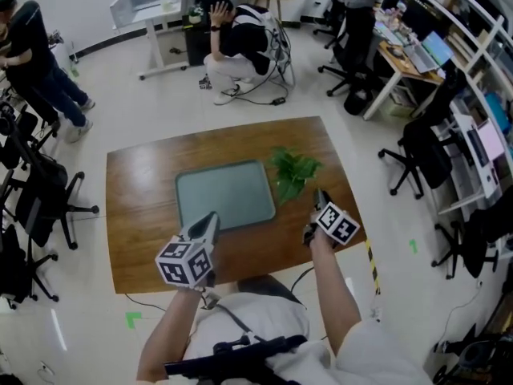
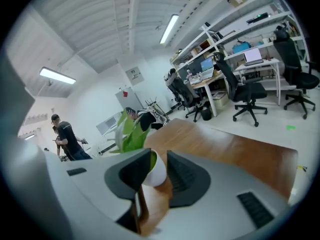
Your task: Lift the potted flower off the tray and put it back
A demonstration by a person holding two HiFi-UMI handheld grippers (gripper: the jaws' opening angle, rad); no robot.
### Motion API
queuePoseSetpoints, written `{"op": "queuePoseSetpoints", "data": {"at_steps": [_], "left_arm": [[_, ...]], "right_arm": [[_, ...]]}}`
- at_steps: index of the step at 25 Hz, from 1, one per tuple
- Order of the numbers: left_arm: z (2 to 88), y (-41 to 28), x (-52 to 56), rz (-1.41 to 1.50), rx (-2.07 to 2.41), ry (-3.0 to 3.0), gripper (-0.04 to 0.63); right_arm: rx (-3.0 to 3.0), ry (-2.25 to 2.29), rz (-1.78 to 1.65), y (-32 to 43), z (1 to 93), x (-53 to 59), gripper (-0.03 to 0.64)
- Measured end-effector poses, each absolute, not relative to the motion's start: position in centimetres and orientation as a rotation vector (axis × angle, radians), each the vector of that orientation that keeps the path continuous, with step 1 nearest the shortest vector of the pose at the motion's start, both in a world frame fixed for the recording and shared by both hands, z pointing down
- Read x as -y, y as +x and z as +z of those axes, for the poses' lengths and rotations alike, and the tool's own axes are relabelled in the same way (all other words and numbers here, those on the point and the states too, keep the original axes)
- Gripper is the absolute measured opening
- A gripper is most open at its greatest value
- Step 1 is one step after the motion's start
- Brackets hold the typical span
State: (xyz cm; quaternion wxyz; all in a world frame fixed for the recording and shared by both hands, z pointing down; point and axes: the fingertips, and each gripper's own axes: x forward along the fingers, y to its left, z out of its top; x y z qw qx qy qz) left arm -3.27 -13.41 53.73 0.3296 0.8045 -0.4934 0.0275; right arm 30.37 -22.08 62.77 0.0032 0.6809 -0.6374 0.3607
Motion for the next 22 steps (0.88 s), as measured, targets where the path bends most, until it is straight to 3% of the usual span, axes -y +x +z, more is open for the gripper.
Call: {"op": "queuePoseSetpoints", "data": {"at_steps": [15, 22], "left_arm": [[52.6, -7.2, 11.4, 0.017, 1.276, 2.141, -0.005], [52.5, -6.7, 10.8, 0.008, 1.233, 2.168, -0.003]], "right_arm": [[2.372, 1.841, 0.794, 14.1, 52.6, 14.6, 0.123], [2.357, 1.854, 0.811, 14.1, 52.5, 13.5, 0.120]]}}
